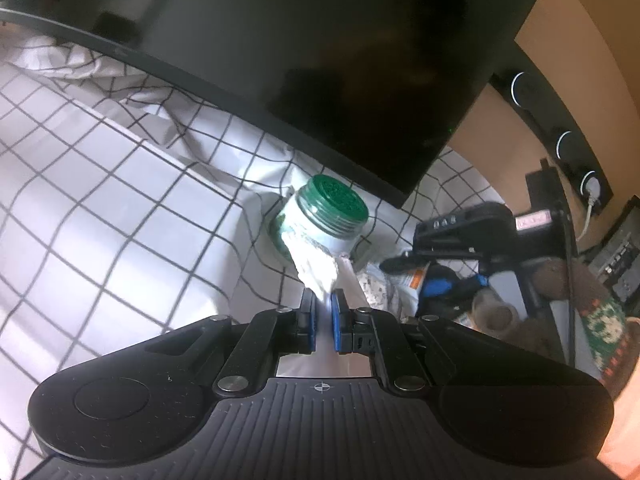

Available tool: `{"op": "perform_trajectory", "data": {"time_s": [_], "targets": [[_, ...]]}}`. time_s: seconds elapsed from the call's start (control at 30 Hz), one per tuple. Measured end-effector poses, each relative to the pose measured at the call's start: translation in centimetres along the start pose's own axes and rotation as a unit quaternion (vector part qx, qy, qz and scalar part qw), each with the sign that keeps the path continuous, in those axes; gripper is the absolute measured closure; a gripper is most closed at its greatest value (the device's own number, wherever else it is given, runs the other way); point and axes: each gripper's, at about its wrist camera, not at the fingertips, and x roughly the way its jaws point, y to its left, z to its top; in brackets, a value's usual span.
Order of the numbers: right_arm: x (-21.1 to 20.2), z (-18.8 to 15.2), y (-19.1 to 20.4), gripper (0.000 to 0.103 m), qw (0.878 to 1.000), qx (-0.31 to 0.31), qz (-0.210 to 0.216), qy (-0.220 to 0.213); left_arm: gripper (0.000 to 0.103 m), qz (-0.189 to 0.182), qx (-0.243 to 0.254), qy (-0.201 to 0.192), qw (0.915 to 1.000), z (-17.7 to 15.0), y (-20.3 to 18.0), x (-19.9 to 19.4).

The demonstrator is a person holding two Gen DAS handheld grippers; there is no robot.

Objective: Organize soft objects

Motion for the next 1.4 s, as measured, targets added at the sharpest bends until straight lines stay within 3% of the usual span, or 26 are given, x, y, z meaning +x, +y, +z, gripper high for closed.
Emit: {"op": "perform_trajectory", "data": {"time_s": [0.1, 0.3, 0.37, 0.5, 0.6, 0.9, 1.13, 1.4], "targets": [[-0.5, 0.0, 1.2, 0.075, 0.999, -0.031, 0.024, -0.022, 0.093, 0.009, -0.003, -0.004, 0.9999, 0.0, 0.6, -0.7], [2.4, 1.0, 0.8, 0.076, 1.0, -0.025, 0.0, -0.012, 0.093, 0.005, -0.001, -0.009, 0.9999, 0.9, 0.9, -1.0], [1.8, 0.9, 0.3, 0.082, 1.0, -0.023, 0.01, -0.006, 0.093, -0.001, 0.006, -0.017, 0.9998, 1.9, 0.4, -0.6], [-2.6, 1.6, 0.5, 0.089, 0.997, -0.071, 0.014, -0.032, 0.093, -0.021, 0.019, -0.033, 0.999, 4.9, -1.3, 1.1], [-5.4, 2.8, 0.2, 0.089, 0.996, -0.083, 0.01, -0.034, 0.093, -0.027, 0.039, -0.044, 0.9979, 7.2, -3.0, 2.9], [-14.5, 6.1, -2.9, 0.089, 0.989, -0.104, 0.03, -0.097, 0.093, -0.032, 0.114, -0.07, 0.9905, 11.4, -10.0, 5.3], [-20.8, 7.5, -6.9, 0.089, 0.981, -0.117, 0.046, -0.15, 0.093, -0.033, 0.149, -0.074, 0.9855, 12.3, -16.6, 6.1], [-26.3, 7.8, -15.5, 0.089, 0.973, -0.111, 0.018, -0.2, 0.093, -0.098, 0.162, -0.039, 0.9811, 9.6, -25.5, 9.4]]}}
